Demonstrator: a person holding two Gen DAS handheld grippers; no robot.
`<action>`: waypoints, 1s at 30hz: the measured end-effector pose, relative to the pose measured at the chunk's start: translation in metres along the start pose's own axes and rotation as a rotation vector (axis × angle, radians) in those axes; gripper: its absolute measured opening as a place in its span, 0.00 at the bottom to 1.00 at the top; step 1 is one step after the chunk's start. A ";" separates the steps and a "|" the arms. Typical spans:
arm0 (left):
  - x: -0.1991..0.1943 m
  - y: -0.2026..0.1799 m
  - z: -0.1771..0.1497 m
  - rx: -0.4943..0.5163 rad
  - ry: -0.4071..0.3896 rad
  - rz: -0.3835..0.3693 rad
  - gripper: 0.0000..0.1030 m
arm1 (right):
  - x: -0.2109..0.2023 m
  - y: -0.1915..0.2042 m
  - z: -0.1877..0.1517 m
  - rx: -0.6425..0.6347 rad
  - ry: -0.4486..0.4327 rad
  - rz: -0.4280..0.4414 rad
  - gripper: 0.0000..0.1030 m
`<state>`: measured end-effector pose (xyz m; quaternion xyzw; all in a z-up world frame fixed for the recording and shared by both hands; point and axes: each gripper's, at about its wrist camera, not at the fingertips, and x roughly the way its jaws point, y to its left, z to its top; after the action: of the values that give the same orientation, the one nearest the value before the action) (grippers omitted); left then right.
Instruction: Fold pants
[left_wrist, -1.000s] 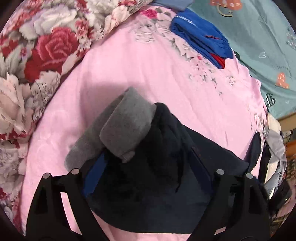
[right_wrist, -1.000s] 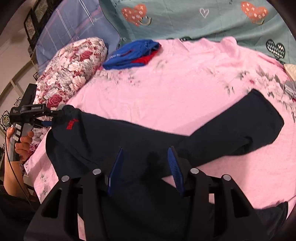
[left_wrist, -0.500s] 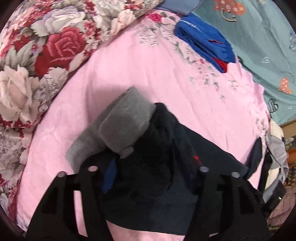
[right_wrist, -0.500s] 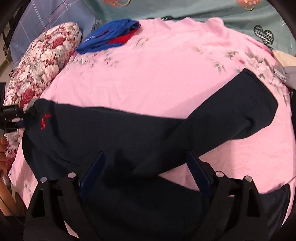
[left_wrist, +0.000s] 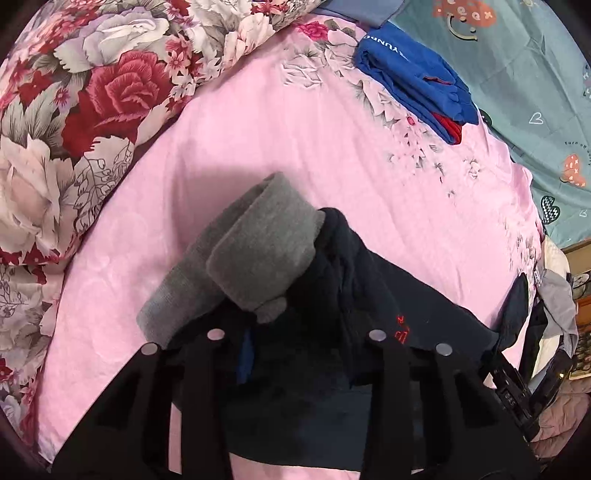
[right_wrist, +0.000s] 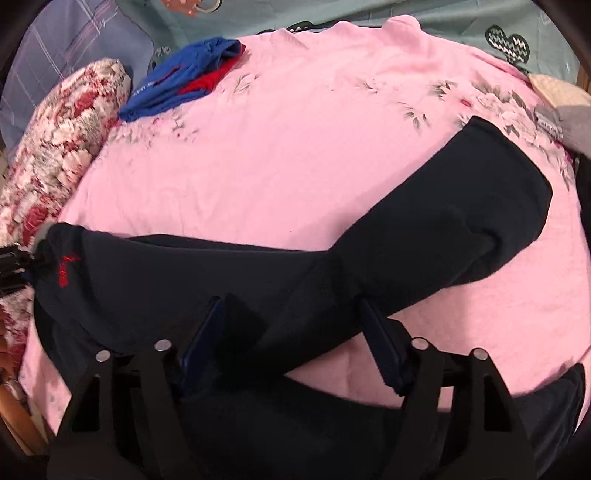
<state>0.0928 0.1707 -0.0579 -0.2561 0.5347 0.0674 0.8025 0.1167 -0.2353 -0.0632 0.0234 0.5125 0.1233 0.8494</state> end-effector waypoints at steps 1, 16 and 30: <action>0.002 0.000 0.000 -0.002 0.003 0.001 0.35 | 0.001 -0.002 0.000 0.001 -0.006 -0.022 0.57; -0.069 0.004 -0.043 0.156 -0.122 0.055 0.19 | -0.108 -0.041 -0.059 0.144 -0.164 0.248 0.04; -0.057 0.019 -0.063 0.233 -0.124 0.284 0.85 | -0.093 -0.041 -0.078 0.077 -0.103 0.085 0.55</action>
<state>0.0096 0.1662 -0.0325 -0.0790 0.5192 0.1331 0.8405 0.0144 -0.3033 -0.0264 0.0841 0.4711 0.1380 0.8671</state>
